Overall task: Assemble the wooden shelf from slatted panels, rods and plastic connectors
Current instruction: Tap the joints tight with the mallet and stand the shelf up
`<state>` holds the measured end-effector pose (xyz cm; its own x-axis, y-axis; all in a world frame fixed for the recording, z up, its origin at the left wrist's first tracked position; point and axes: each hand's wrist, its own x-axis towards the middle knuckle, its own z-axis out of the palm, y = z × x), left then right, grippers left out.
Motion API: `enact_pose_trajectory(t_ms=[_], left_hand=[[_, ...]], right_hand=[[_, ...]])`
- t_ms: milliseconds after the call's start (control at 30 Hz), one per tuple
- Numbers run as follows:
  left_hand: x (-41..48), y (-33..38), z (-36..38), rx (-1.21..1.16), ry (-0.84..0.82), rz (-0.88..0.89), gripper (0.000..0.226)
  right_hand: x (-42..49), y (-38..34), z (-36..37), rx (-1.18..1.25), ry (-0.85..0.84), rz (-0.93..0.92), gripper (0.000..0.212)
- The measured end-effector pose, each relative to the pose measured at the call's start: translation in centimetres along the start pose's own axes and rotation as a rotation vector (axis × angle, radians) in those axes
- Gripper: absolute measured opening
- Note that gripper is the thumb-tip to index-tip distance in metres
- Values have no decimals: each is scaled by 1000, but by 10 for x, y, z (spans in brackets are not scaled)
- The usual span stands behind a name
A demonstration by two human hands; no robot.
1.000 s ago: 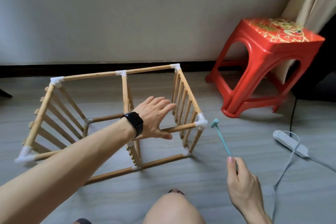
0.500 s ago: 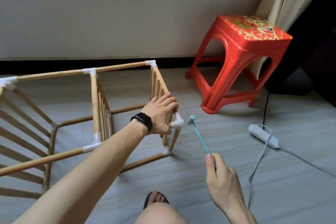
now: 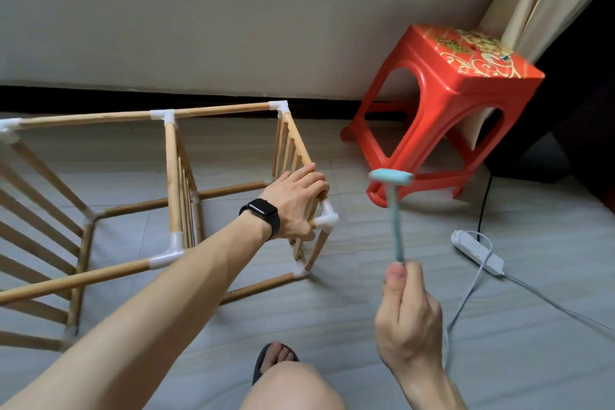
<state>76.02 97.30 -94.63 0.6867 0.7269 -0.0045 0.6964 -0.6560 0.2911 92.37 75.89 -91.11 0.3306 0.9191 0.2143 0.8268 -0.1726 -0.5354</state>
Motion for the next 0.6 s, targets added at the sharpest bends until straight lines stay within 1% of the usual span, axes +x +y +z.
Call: enact_pose_trajectory(t_ms=[33,67,100,133,200,233,300,333,367,433,500,600], left_hand=[[-1,0,1,-1,-1,6,90],[-1,0,3,4,2,13,91],[-1,0,3,11,11,12,91],[-2,0,4,10,13,11,91],[-2,-1,4,-5,14,6,92],[-3,-2,4,-10,14,-4,92],[-5,-1,3,-8,7,2,93],[-6,-2,3,-5,11,3,93],[-7,-2,3,-7,8,3,94],[-11,-2,2,-15,9,-8,97],[-22,0,4,-10,-8,8,99],[-52,2,3,30,-6,86,95]], right_hand=[[0,-1,2,-36,-15,-31,35],[0,-2,5,-114,-104,-75,32],[1,-1,6,-190,-230,-62,31],[1,1,8,-172,-257,-28,32],[-3,-1,4,-35,-112,10,31],[-3,-5,2,-43,-85,7,27],[-8,-1,7,-159,-222,4,24],[-7,2,7,-209,-301,59,25],[-6,5,5,-200,-301,108,27],[-3,6,-2,-107,-193,109,28],[-1,5,-7,-72,-138,94,30],[14,2,-6,-62,-170,98,32]])
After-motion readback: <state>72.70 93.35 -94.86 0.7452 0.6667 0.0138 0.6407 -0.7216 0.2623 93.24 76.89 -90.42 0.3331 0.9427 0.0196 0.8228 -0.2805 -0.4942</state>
